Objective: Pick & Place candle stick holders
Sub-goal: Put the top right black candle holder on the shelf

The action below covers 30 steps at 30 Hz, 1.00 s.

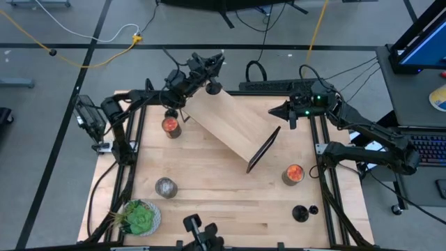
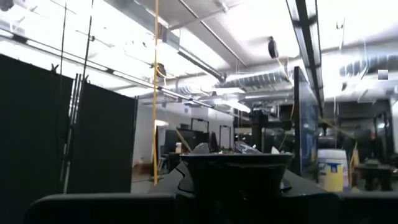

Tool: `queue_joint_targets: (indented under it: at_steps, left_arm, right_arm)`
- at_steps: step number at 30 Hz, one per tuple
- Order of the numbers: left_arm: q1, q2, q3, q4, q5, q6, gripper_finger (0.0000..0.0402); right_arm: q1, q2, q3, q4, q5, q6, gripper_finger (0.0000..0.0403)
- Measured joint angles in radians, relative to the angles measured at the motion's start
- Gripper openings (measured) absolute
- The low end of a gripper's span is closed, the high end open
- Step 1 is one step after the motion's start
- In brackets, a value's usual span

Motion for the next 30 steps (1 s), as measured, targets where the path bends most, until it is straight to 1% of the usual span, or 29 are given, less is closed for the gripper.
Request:
queue_joint_targets:
  at_steps: [2, 4, 8, 15, 19, 30]
  left_arm:
    - [0.009, 0.022, 0.0, 0.03, 0.015, -0.019, 0.0073]
    - [0.012, 0.034, 0.0, 0.046, 0.024, -0.004, 0.0073]
    - [0.019, 0.034, 0.0, 0.039, 0.04, 0.006, 0.0073]
    - [0.019, 0.034, 0.0, -0.048, 0.054, 0.026, 0.0073]
    - [0.019, 0.034, 0.0, -0.055, 0.053, 0.049, 0.0073]
    - [0.024, 0.034, 0.001, -0.119, 0.05, 0.044, 0.0073]
  right_arm:
    - [0.0, 0.0, 0.0, -0.001, 0.0, 0.0, 0.0]
    - [0.0, 0.0, 0.0, -0.001, 0.0, 0.0, 0.0]
    - [0.0, 0.0, 0.0, -0.001, 0.0, 0.014, 0.0]
    - [0.0, 0.0, 0.0, -0.001, 0.003, 0.012, 0.0]
    - [0.0, 0.0, 0.0, -0.001, 0.003, 0.011, 0.0]
    - [0.0, 0.0, 0.0, -0.001, 0.003, 0.011, 0.0]
